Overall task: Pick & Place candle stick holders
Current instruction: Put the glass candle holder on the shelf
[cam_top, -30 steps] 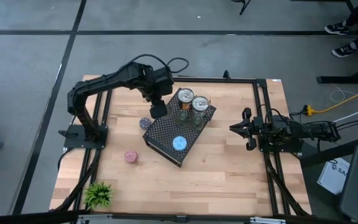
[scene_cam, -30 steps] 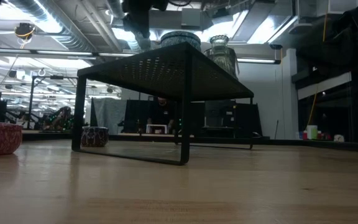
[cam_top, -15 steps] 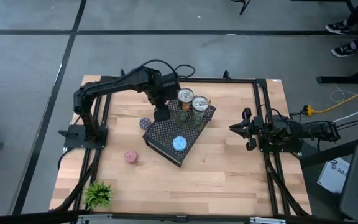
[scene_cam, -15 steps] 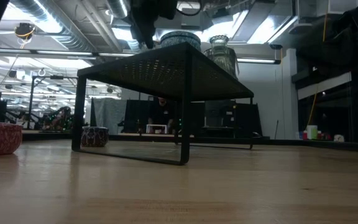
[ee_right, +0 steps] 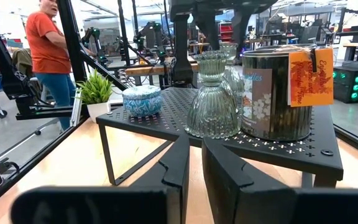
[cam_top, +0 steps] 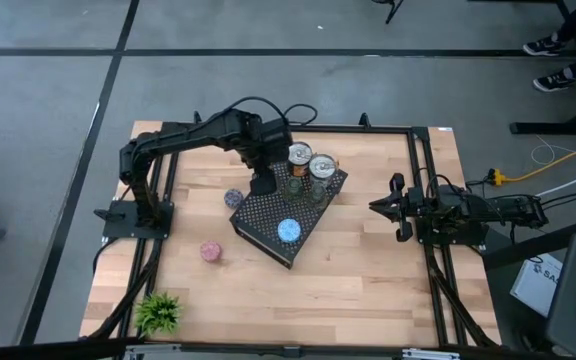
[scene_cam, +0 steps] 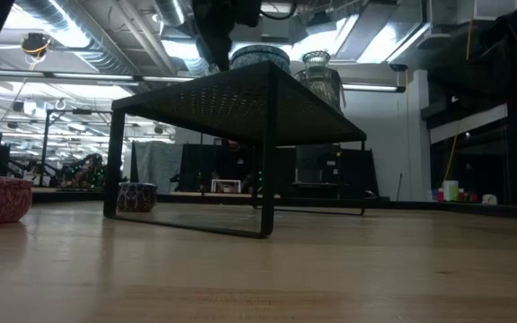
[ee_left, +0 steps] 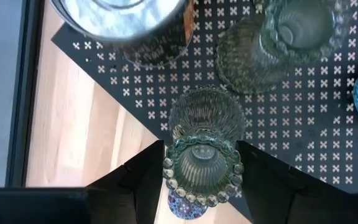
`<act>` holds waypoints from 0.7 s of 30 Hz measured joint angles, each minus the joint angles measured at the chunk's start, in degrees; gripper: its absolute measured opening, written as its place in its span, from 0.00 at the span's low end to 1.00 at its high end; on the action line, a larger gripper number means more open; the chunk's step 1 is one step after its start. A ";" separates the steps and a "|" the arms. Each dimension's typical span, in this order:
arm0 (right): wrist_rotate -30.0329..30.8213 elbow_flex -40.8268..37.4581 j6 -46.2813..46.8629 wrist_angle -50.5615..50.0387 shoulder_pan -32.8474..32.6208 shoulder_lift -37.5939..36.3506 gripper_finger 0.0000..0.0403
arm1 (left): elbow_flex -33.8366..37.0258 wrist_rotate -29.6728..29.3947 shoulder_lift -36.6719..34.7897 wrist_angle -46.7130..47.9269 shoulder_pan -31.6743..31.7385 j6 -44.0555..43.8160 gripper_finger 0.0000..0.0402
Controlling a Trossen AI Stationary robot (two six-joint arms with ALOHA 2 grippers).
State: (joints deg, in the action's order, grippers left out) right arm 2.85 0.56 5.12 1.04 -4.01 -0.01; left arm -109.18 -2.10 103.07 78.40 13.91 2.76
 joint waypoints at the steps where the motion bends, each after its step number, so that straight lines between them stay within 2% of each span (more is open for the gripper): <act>1: 0.00 0.00 0.00 0.00 0.01 0.00 0.12 | 0.03 0.03 0.02 -0.47 0.00 0.00 0.46; 21: 0.00 0.00 -0.01 0.00 0.01 0.00 0.12 | 0.06 0.14 0.07 -3.24 0.07 0.59 0.48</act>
State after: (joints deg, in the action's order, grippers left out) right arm 2.85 0.56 5.11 1.04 -4.00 -0.01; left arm -109.12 -1.96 103.13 75.16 13.98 3.36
